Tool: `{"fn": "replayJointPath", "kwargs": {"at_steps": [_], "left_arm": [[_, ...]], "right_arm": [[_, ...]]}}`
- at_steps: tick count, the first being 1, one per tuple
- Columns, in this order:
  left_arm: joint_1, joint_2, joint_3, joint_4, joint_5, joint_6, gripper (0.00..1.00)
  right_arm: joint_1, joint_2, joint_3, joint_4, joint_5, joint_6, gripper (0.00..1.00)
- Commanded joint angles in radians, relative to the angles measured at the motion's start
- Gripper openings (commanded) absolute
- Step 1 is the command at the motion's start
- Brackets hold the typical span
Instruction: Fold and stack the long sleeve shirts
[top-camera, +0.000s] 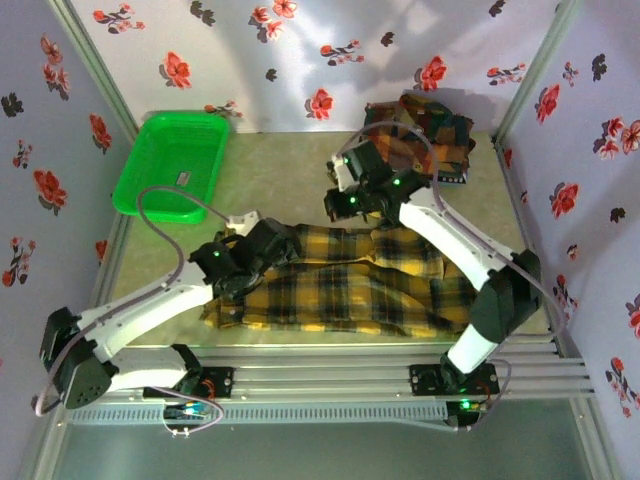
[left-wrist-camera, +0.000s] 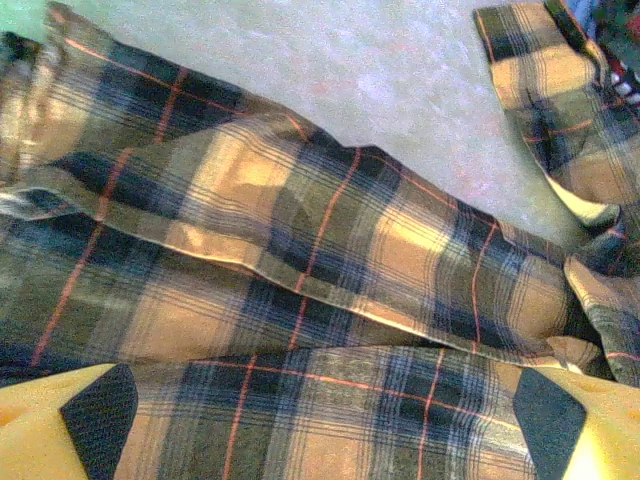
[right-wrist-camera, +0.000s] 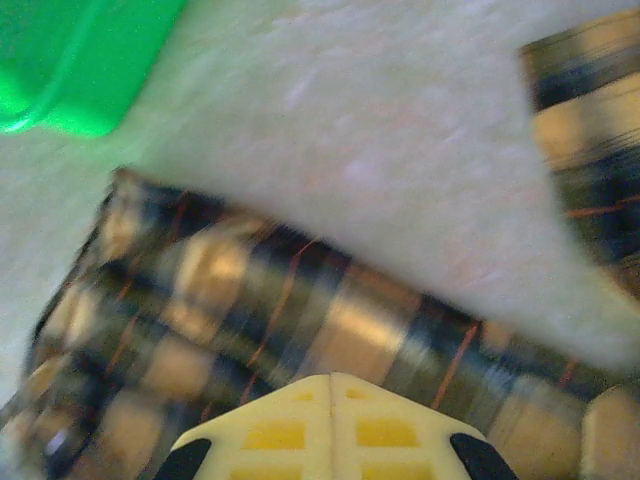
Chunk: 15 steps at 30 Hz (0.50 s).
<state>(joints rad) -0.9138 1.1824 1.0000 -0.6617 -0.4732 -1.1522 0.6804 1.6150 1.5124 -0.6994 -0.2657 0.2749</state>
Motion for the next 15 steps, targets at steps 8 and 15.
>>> {"fn": "replayJointPath", "kwargs": {"at_steps": [8, 15], "left_arm": [[0.024, -0.292, -0.042, -0.206, -0.162, -0.077, 1.0], [-0.029, -0.24, -0.055, -0.046, -0.054, 0.104, 1.0]], "right_arm": [[0.118, -0.059, -0.067, -0.051, -0.039, 0.073, 0.05], [-0.048, 0.223, 0.168, -0.163, 0.34, 0.079, 0.72]]}}
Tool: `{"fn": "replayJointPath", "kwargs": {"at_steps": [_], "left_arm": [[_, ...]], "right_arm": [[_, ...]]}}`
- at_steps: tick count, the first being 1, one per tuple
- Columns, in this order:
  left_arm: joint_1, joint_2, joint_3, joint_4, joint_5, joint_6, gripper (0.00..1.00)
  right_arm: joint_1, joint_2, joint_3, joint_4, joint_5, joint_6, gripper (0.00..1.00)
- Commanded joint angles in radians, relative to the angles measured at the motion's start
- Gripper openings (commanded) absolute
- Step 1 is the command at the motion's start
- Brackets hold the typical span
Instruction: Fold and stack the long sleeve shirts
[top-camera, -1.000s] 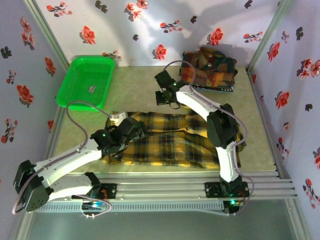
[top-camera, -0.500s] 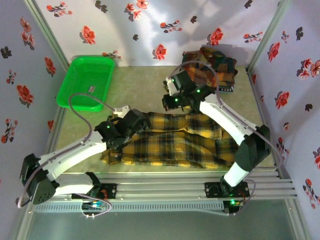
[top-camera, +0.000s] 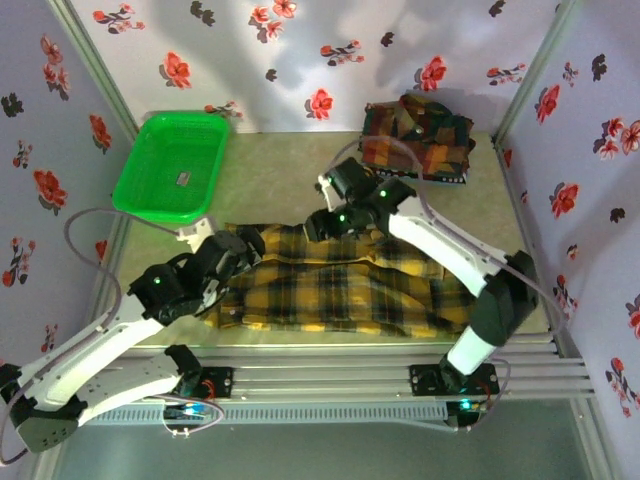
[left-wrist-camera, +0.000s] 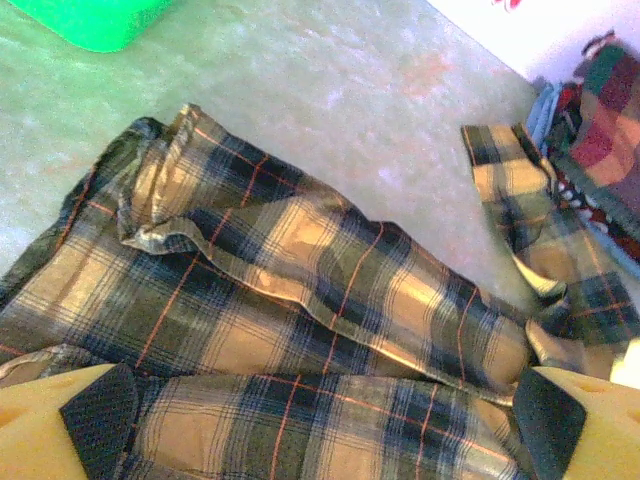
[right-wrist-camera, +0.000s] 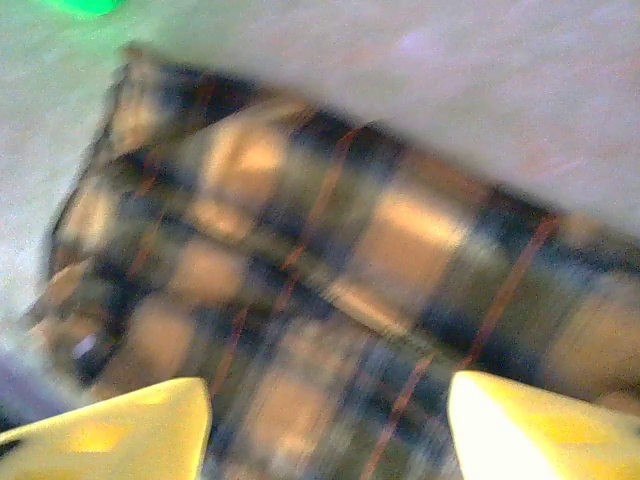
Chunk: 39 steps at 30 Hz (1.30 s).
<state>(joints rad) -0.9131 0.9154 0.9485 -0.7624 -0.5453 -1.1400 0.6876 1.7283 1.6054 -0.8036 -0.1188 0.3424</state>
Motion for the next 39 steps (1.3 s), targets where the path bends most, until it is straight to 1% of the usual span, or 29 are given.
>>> {"fn": "replayJointPath", "kwargs": {"at_steps": [1, 3, 6, 13, 15, 17, 23, 30, 32, 33, 35, 37, 39], "left_arm": [[-0.045, 0.04, 0.007, 0.054, 0.018, 0.112, 1.0], [-0.066, 0.06, 0.021, 0.048, 0.018, 0.136, 1.0], [-0.077, 0.065, 0.027, 0.055, 0.025, 0.157, 1.0], [-0.106, 0.067, 0.061, 0.064, 0.04, 0.162, 1.0], [-0.116, 0.074, 0.078, 0.052, 0.04, 0.159, 1.0], [-0.127, 0.081, 0.09, 0.048, 0.04, 0.153, 1.0], [-0.141, 0.102, 0.125, 0.034, 0.04, 0.134, 1.0], [-0.145, 0.097, 0.144, 0.004, 0.022, 0.111, 1.0], [-0.145, 0.094, 0.145, 0.0, 0.017, 0.11, 1.0], [-0.145, 0.09, 0.147, -0.004, 0.014, 0.11, 1.0], [-0.145, 0.084, 0.151, -0.009, 0.01, 0.114, 1.0], [-0.146, 0.079, 0.157, -0.025, -0.001, 0.116, 1.0], [-0.145, 0.068, 0.157, -0.036, -0.01, 0.116, 1.0]], "right_arm": [[-0.076, 0.163, 0.119, -0.069, 0.209, 0.007, 0.75], [-0.106, 0.267, 0.213, -0.084, 0.268, -0.007, 0.81], [-0.147, 0.401, 0.346, -0.085, 0.295, -0.005, 0.84], [-0.215, 0.675, 0.653, -0.112, 0.367, 0.006, 0.88], [-0.233, 0.739, 0.719, -0.114, 0.352, 0.014, 0.88], [-0.243, 0.799, 0.784, -0.127, 0.366, 0.014, 0.88], [-0.265, 0.904, 0.838, -0.104, 0.34, 0.021, 0.88], [-0.267, 0.964, 0.863, -0.113, 0.325, 0.039, 0.85], [-0.267, 0.982, 0.871, -0.121, 0.308, 0.044, 0.81], [-0.267, 0.989, 0.876, -0.131, 0.302, 0.049, 0.75], [-0.267, 0.992, 0.871, -0.144, 0.281, 0.058, 0.6], [-0.267, 0.984, 0.851, -0.149, 0.259, 0.071, 0.37], [-0.268, 0.961, 0.814, -0.133, 0.242, 0.083, 0.22]]}}
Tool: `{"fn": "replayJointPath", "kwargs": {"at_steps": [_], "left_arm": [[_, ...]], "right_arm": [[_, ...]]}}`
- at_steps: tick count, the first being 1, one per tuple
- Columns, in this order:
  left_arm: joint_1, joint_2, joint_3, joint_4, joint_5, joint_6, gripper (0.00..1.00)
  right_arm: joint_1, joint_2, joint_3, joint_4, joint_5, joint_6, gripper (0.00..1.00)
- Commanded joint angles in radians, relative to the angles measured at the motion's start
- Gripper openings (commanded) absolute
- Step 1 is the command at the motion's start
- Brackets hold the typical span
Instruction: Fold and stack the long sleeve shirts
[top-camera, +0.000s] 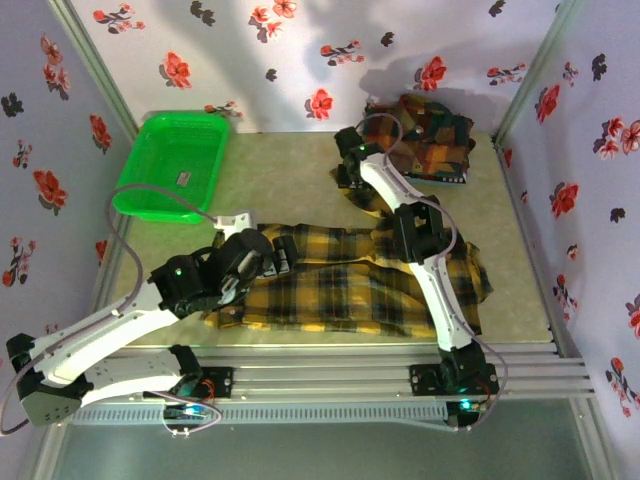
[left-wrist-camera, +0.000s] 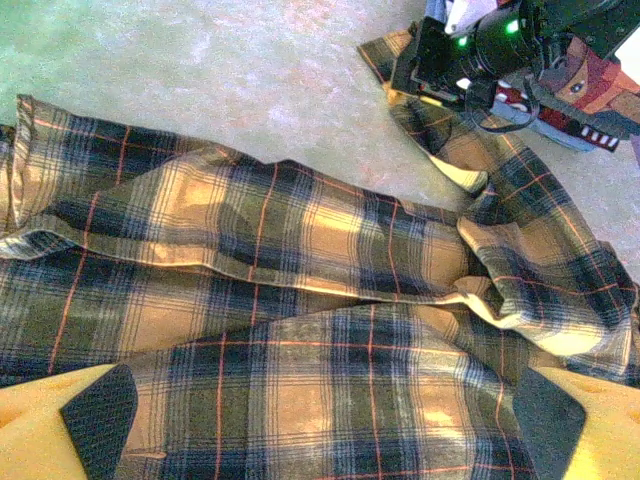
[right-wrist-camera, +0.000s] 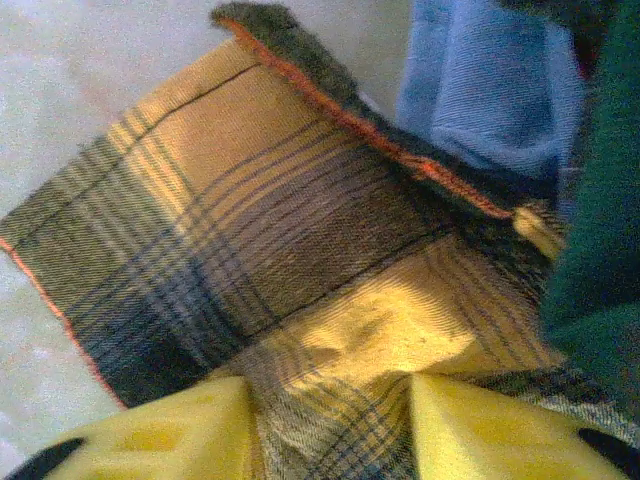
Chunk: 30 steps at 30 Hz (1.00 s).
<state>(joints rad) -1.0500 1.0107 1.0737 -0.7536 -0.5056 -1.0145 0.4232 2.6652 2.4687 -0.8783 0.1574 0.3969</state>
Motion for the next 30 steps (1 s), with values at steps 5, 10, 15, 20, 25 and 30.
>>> {"fn": "replayJointPath", "kwargs": {"at_steps": [5, 10, 15, 20, 25, 30], "left_arm": [[-0.008, -0.05, 0.019, -0.061, -0.068, -0.014, 1.0], [-0.007, -0.087, -0.021, -0.077, -0.117, -0.052, 1.0], [0.001, -0.12, -0.049, -0.15, -0.19, -0.158, 1.0], [0.014, -0.141, -0.042, -0.231, -0.232, -0.223, 1.0], [0.028, -0.154, -0.025, -0.295, -0.259, -0.272, 1.0], [0.031, -0.148, -0.006, -0.328, -0.279, -0.282, 1.0]], "right_arm": [[0.001, -0.09, -0.141, 0.027, -0.091, 0.027, 0.02], [0.008, -0.255, -0.258, 0.127, -0.168, 0.004, 0.0], [0.024, -0.421, -0.396, 0.181, -0.327, -0.027, 0.0], [0.063, -0.573, -0.536, 0.174, -0.469, -0.051, 0.0], [0.148, -0.72, -0.699, 0.193, -0.584, -0.016, 0.0], [0.262, -0.796, -0.813, 0.22, -0.656, 0.068, 0.0]]}}
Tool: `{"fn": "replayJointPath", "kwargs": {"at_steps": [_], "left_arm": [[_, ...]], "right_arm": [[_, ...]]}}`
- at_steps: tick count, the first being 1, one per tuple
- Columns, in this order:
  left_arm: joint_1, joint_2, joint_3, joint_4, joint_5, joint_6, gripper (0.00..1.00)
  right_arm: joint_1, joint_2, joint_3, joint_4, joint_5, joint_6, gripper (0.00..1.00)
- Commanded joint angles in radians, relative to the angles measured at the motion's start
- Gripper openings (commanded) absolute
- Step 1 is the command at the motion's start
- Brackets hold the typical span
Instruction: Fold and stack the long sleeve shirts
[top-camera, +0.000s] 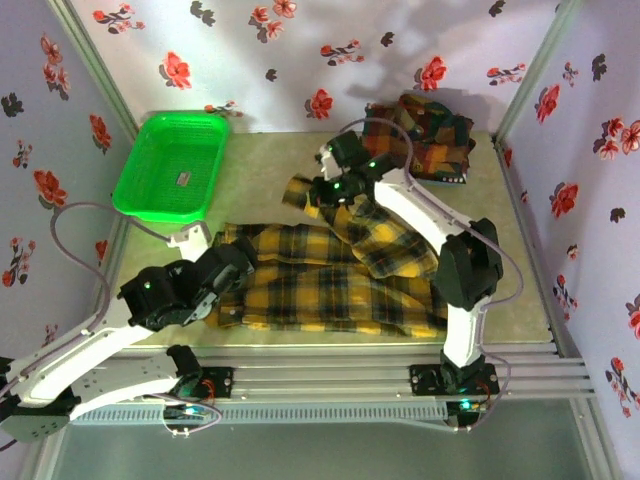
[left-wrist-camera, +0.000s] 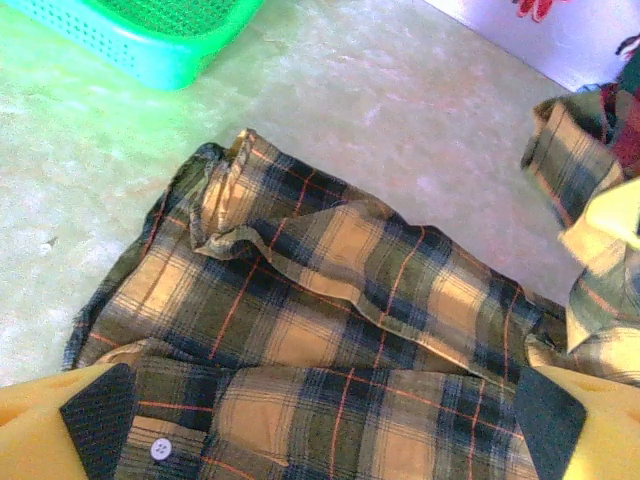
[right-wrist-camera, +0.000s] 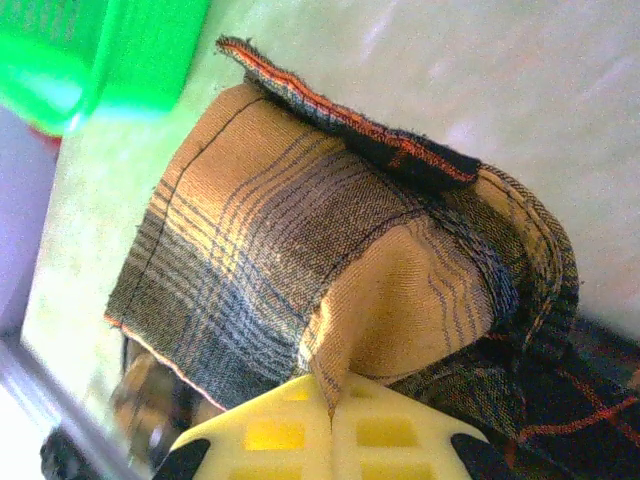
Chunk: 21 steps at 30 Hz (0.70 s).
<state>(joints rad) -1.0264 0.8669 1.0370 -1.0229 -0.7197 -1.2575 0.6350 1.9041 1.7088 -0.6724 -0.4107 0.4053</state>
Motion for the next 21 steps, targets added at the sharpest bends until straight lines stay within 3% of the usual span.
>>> {"fn": "replayJointPath", "kwargs": {"at_steps": [1, 6, 9, 15, 21], "left_arm": [[0.009, -0.003, 0.034, -0.067, -0.068, -0.043, 1.0], [0.008, -0.003, 0.047, -0.126, -0.096, -0.1, 1.0], [0.008, 0.006, 0.055, -0.093, -0.091, -0.048, 1.0], [0.009, 0.053, 0.082, -0.004, -0.075, 0.076, 1.0], [0.008, 0.078, 0.077, 0.151, -0.028, 0.198, 1.0]], "right_arm": [[0.077, -0.04, -0.07, 0.016, -0.105, 0.074, 0.0], [0.184, -0.037, -0.124, 0.013, -0.117, 0.105, 0.0], [0.201, -0.029, -0.124, 0.022, -0.125, 0.111, 0.0], [0.188, -0.005, -0.048, -0.05, -0.124, 0.062, 0.02], [0.095, -0.041, 0.019, -0.096, -0.133, 0.052, 0.03]]}}
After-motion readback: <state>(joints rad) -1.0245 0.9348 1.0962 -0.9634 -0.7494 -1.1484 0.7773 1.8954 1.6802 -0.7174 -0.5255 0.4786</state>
